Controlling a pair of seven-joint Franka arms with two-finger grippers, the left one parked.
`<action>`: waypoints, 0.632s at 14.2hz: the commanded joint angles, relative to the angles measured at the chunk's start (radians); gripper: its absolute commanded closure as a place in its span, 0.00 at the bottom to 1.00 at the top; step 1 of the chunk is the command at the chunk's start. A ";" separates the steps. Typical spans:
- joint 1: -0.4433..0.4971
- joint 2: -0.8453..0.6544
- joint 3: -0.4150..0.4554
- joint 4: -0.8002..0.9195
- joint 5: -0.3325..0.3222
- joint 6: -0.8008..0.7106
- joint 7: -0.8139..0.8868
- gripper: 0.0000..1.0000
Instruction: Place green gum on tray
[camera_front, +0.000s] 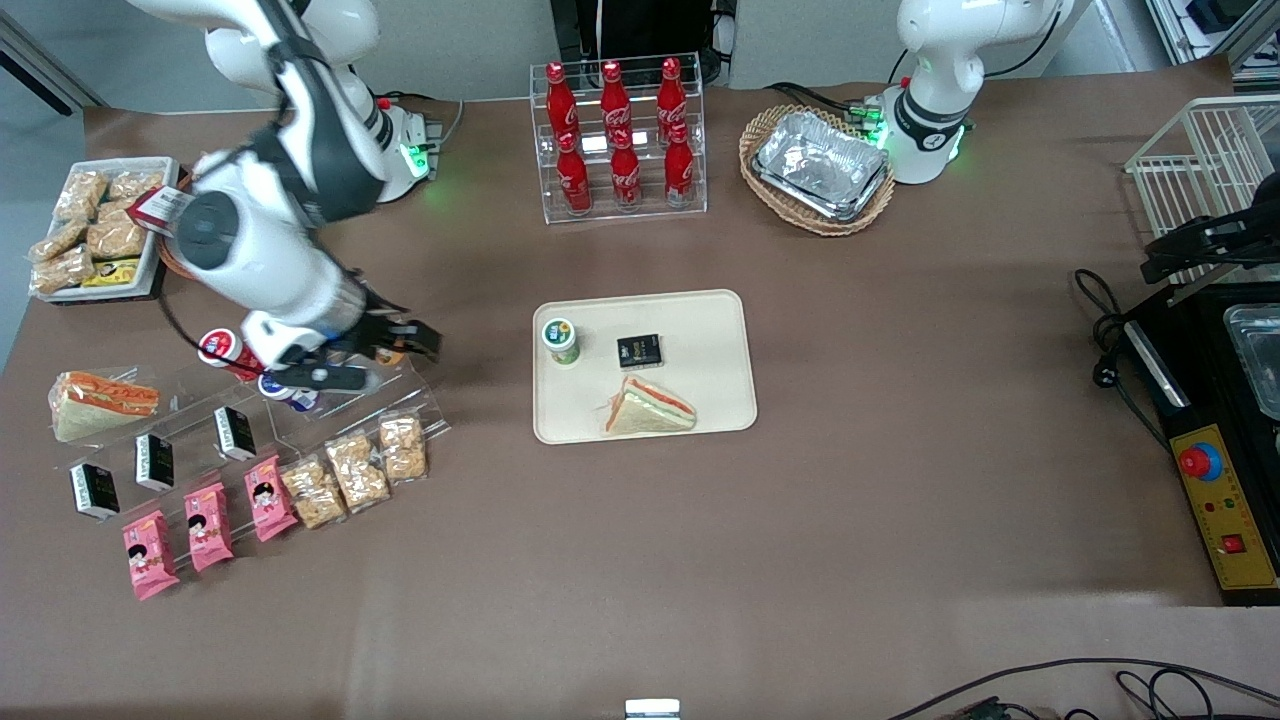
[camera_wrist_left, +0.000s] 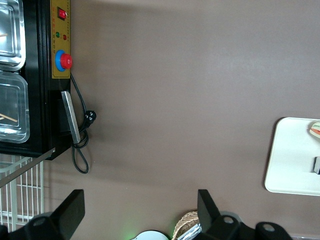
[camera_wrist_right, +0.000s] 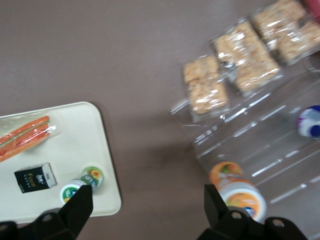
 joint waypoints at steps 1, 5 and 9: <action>-0.136 -0.060 0.010 0.063 -0.002 -0.156 -0.130 0.01; -0.253 -0.034 0.010 0.295 -0.048 -0.394 -0.198 0.01; -0.262 0.027 -0.015 0.482 -0.085 -0.517 -0.200 0.01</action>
